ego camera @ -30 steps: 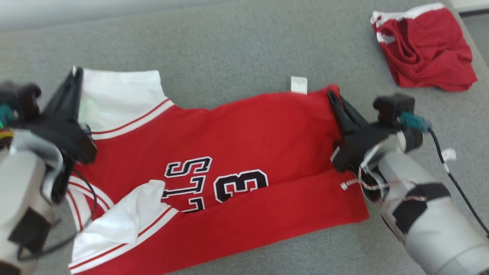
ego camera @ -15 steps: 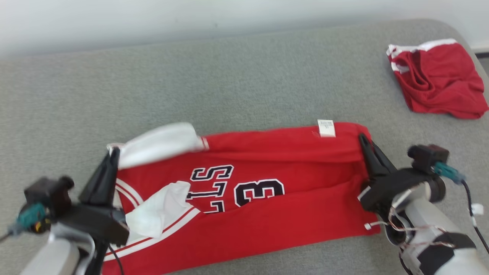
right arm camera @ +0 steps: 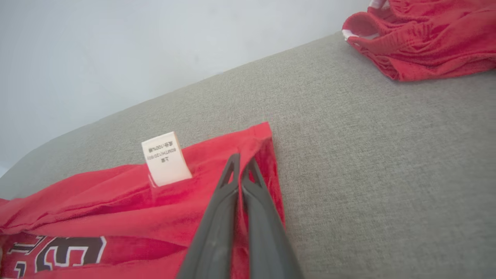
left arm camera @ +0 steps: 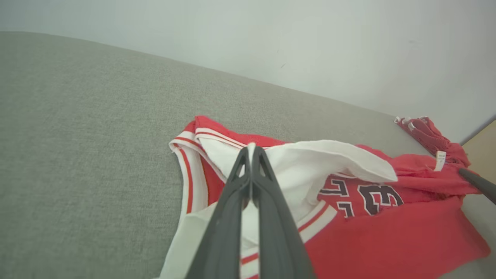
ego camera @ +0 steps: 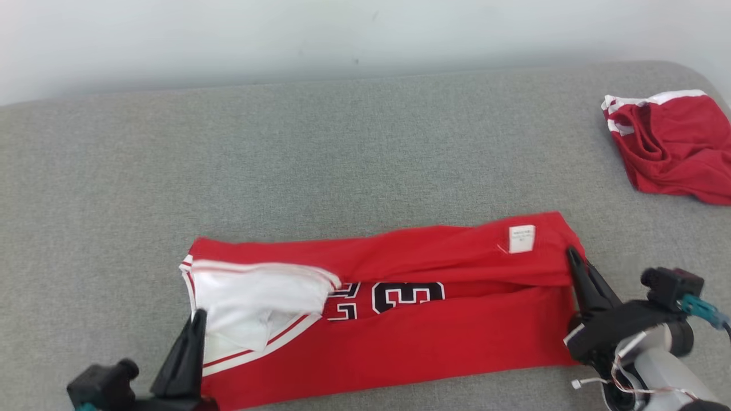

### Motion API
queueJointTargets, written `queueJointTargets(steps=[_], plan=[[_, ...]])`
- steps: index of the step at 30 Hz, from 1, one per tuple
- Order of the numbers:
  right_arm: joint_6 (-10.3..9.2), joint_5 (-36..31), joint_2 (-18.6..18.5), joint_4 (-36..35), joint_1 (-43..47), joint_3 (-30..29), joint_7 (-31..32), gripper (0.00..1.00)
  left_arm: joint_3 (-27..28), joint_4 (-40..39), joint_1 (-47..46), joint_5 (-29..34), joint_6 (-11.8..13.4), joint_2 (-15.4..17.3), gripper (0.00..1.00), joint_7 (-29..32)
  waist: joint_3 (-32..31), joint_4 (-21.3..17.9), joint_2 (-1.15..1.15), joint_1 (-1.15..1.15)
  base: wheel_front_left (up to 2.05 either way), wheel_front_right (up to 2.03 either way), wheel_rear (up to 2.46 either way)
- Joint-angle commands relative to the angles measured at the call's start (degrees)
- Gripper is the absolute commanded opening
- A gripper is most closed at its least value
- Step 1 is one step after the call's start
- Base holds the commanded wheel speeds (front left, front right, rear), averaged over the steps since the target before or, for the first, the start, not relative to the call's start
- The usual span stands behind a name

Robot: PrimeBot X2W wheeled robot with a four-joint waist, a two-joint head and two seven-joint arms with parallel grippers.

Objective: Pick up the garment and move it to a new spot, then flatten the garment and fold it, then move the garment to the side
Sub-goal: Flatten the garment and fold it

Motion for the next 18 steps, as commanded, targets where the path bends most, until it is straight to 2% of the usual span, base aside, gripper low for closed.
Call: queueJointTargets(steps=[1, 10, 11, 12, 13, 14, 18], plan=[[-0.17, 0.13, -0.29, -0.27, 0.83, -0.34, 0.11, 0.00, 0.74, 0.09, 0.57, 0.20, -0.10, -0.67, 0.00, -0.16, -0.29, 0.19, 0.00, 0.01, 0.00, 0.00, 0.00], [-0.17, -0.22, 0.64, -1.49, 5.65, -2.70, 1.92, 0.00, 3.94, 4.52, 5.63, 4.37, -1.46, -5.33, 0.00, -0.16, -1.59, 0.99, 0.00, 0.01, 0.00, 0.00, 0.00], [-0.17, -0.54, 0.79, -1.68, 5.78, -2.70, 2.19, 0.43, 4.10, 4.99, 5.39, 5.25, -1.46, -5.56, 0.00, -0.16, -1.71, 1.11, 0.00, 0.01, 0.00, 0.00, 0.00], [-0.17, -0.78, 0.91, -1.80, 6.01, -2.68, 2.51, 1.00, 4.29, 5.45, 5.25, 6.08, -1.20, -5.73, 0.41, -0.16, -1.83, 1.23, 0.00, 0.01, 0.00, 0.00, 0.00], [-0.17, -0.88, 1.06, -1.96, 6.23, -2.92, 2.56, 1.00, 4.62, 5.73, 5.06, 6.91, -1.33, -6.16, 0.53, -0.16, -1.95, 1.33, 0.00, 0.01, 0.00, 0.00, 0.00], [-0.17, -1.13, 1.19, -2.19, 6.42, -3.12, 2.52, 1.00, 5.25, 5.92, 4.81, 7.99, -1.20, -6.59, 1.00, -0.16, -2.08, 1.42, 0.00, 0.01, 0.00, 0.00, 0.00], [-0.17, -1.47, 1.09, -4.07, 7.14, -3.90, 1.98, 1.00, 9.19, 4.89, 4.56, 12.58, -0.79, -8.47, 1.00, -0.17, -2.63, 1.77, 0.00, 0.01, 0.00, 0.00, 0.00]])
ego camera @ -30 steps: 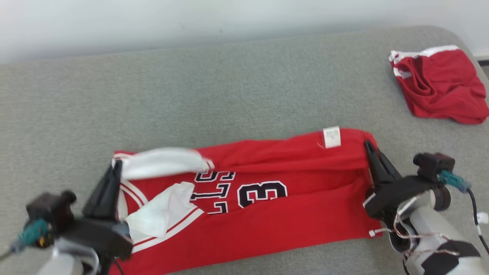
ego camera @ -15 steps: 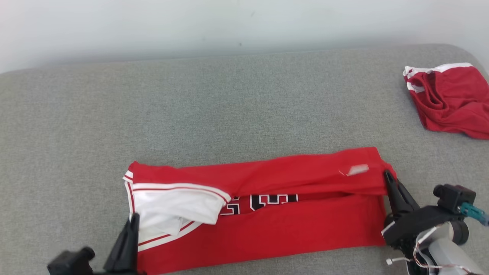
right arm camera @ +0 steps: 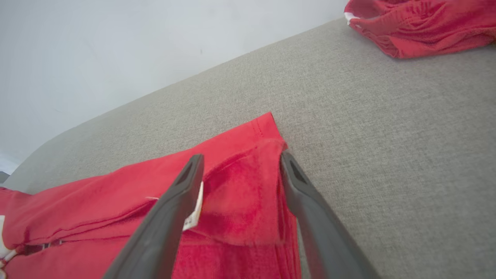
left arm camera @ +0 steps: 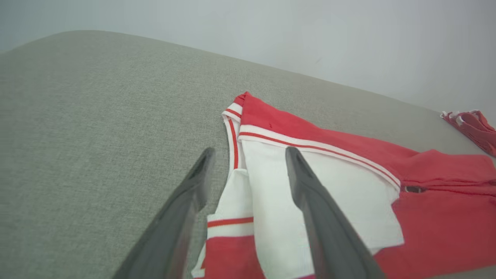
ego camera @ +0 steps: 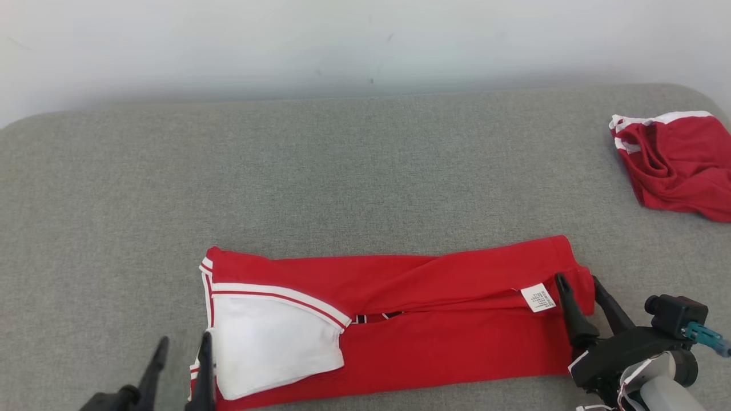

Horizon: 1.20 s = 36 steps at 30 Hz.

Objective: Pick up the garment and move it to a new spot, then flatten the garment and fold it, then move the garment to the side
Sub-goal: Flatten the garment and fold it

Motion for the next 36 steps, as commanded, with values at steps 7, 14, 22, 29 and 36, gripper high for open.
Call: queueJointTargets(steps=[7, 14, 22, 29, 36], plan=[[-0.17, -2.20, -1.01, -1.13, 0.64, -2.94, 0.44, 1.00, 9.96, -6.03, 1.42, 11.77, 1.36, -4.11, 1.00, -0.17, -0.81, 1.16, 0.00, 0.01, 0.00, 0.00, 0.00], [-0.17, -5.53, 0.03, 4.02, -1.40, -5.32, 4.06, 1.00, 16.15, -8.83, 3.07, 19.91, 0.28, -7.21, 1.00, -0.17, -1.42, 1.90, 0.00, 0.01, 0.00, 0.00, 0.00], [-0.17, -7.01, 2.65, 11.63, -3.27, -4.61, 6.48, 1.00, 18.81, -7.99, 4.22, 23.58, -1.59, -9.31, 1.00, -0.17, -2.33, 2.77, 0.00, 0.01, 0.00, 0.00, 0.00], [-0.17, -6.91, 5.17, 19.28, -4.44, -2.27, 9.14, 0.31, 20.26, -6.48, 4.76, 25.50, -3.45, -11.01, 1.00, -0.17, -3.35, 3.77, 0.00, 0.01, 0.00, 0.00, 0.00], [-0.17, -5.43, 3.45, 20.10, -6.21, -1.32, 5.52, 0.00, 21.57, -6.05, 5.03, 26.54, -4.50, -11.98, 1.00, -0.17, -4.14, 3.54, 0.00, 0.01, 0.00, 0.00, 0.00]])
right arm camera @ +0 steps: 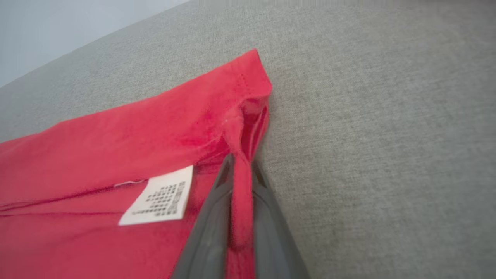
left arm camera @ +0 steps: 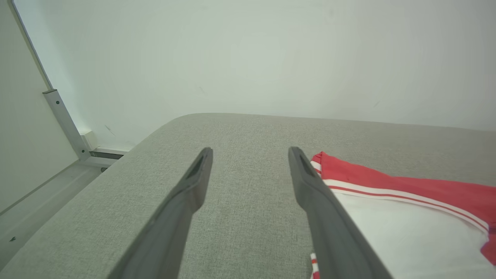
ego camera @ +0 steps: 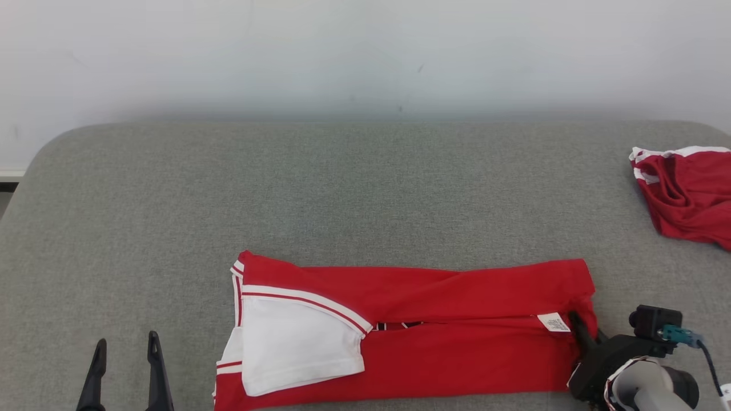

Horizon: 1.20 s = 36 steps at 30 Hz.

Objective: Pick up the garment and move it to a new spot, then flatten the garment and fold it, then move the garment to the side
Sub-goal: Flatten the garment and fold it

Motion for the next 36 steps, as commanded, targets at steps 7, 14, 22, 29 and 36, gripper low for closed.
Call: queueJointTargets(steps=[7, 14, 22, 29, 36], plan=[[-0.18, 2.07, -5.76, 1.63, -0.53, -2.14, -3.26, 0.00, 0.74, 0.49, 1.18, 1.53, -0.75, -0.77, 1.00, -0.17, -1.41, -1.31, 0.00, 0.00, 0.00, 0.00, 0.00], [-0.18, 2.70, -9.10, 1.43, -0.01, -4.41, -4.88, 0.00, 1.47, 1.16, 2.06, 2.28, -1.44, -0.97, 1.00, -0.17, -2.55, -2.64, 0.00, 0.00, 0.00, 0.00, 0.00], [-0.18, 2.83, -6.02, -9.72, 1.24, -2.03, -4.15, 0.00, 1.93, 1.54, 2.13, 2.89, -1.82, -1.13, 1.00, -0.17, -2.56, -3.62, 0.00, 0.00, 0.00, 0.00, 0.00], [-0.18, 1.93, -1.56, -20.86, 3.34, 1.58, -0.84, 0.00, 1.45, 2.15, 0.98, 3.37, -2.23, -1.20, 1.00, -0.17, -2.57, -2.99, 0.00, 0.00, 0.00, 0.00, 0.00], [-0.18, -0.50, 6.69, -28.71, 4.63, 5.30, 3.94, 0.00, 0.87, 3.05, -0.24, 3.32, -2.77, -1.26, 1.00, -0.17, -2.59, -0.70, 0.00, 0.00, 0.00, 0.00, 0.00]])
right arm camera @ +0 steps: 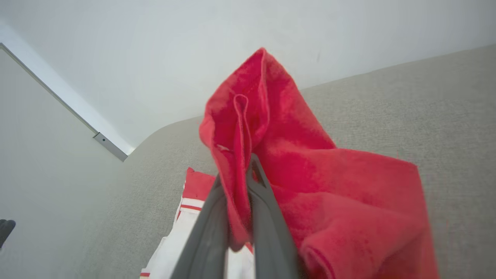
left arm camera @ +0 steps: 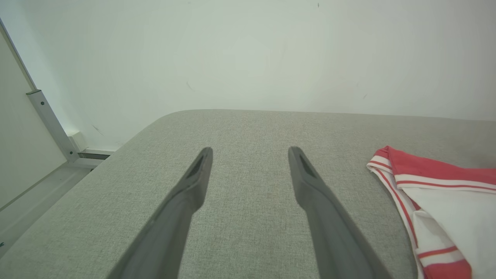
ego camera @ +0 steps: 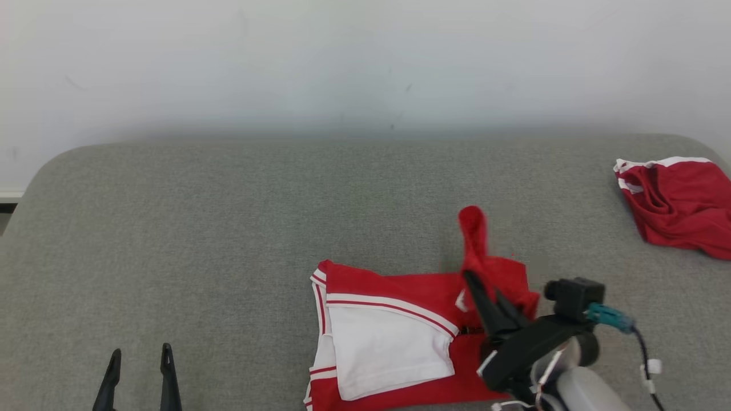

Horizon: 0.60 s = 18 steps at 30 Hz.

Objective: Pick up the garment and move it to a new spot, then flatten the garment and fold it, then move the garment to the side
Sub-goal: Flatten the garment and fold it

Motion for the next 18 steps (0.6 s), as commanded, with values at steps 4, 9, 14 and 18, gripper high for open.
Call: queueJointTargets(steps=[4, 9, 14, 18], plan=[[-0.18, -1.58, 3.62, -0.37, -0.93, 1.94, 1.23, 0.00, -0.61, 0.67, -1.21, 0.34, -0.31, -0.11, 1.00, -0.17, 0.29, 1.84, 0.00, 0.00, 0.00, 0.00, 0.00], [-0.18, -2.71, 7.09, 2.14, -2.60, 4.64, 2.29, 0.00, -1.64, 1.77, -2.52, 0.36, -0.54, -0.18, 1.00, -0.17, 0.75, 3.78, 0.00, 0.00, 0.00, 0.00, 0.00], [-0.17, -3.61, 8.98, 6.66, -4.59, 6.40, 1.08, 0.00, -3.18, 2.40, -3.37, 0.13, -0.50, -0.31, 1.00, -0.17, 1.06, 5.72, 0.00, 0.00, 0.00, 0.00, 0.00], [-0.17, -3.02, 9.59, 11.12, -6.00, 7.48, -0.11, 0.00, -3.93, 3.13, -4.30, -0.38, -0.56, -0.37, 1.00, -0.17, 1.39, 6.82, 0.00, 0.00, 0.00, 0.00, 0.00]])
